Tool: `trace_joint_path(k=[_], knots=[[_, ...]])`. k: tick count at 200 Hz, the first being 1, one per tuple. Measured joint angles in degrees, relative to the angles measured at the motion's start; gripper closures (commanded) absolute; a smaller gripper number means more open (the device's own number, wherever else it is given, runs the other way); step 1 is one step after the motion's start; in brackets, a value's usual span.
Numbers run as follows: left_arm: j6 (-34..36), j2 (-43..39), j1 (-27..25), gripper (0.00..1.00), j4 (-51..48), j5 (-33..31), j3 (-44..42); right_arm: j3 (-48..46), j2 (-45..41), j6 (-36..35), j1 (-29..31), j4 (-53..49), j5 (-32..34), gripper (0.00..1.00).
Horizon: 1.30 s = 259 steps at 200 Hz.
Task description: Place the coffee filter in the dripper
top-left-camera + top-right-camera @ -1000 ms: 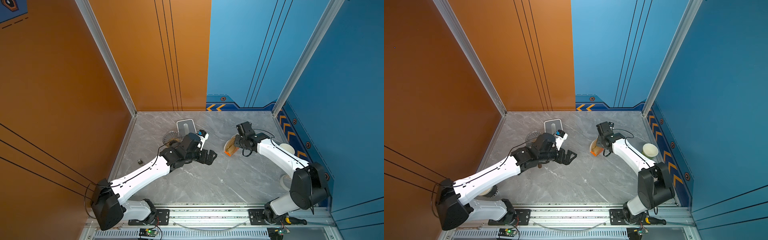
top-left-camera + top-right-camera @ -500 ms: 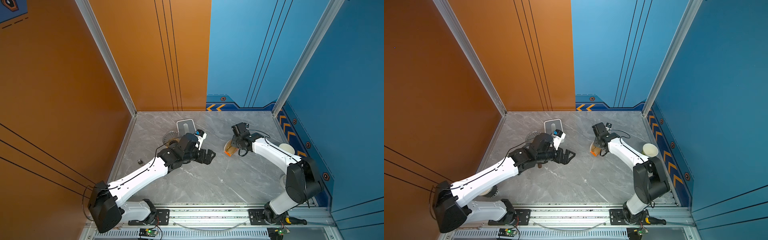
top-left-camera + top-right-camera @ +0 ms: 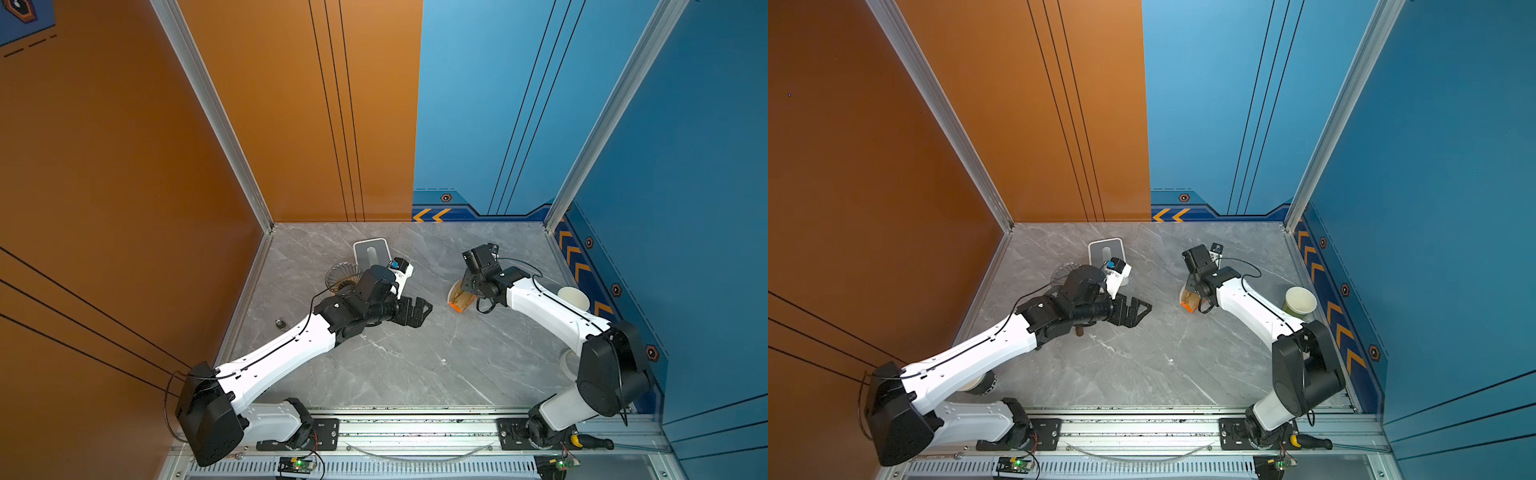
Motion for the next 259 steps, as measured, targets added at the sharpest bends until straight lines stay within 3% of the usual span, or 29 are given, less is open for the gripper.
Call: trace_joint_path(k=[259], knots=[[0.02, -0.66, 0.28, 0.02, 0.22, 0.57, -2.51, -1.53, -0.04, 2.08, 0.0, 0.0, 1.11, 0.81]])
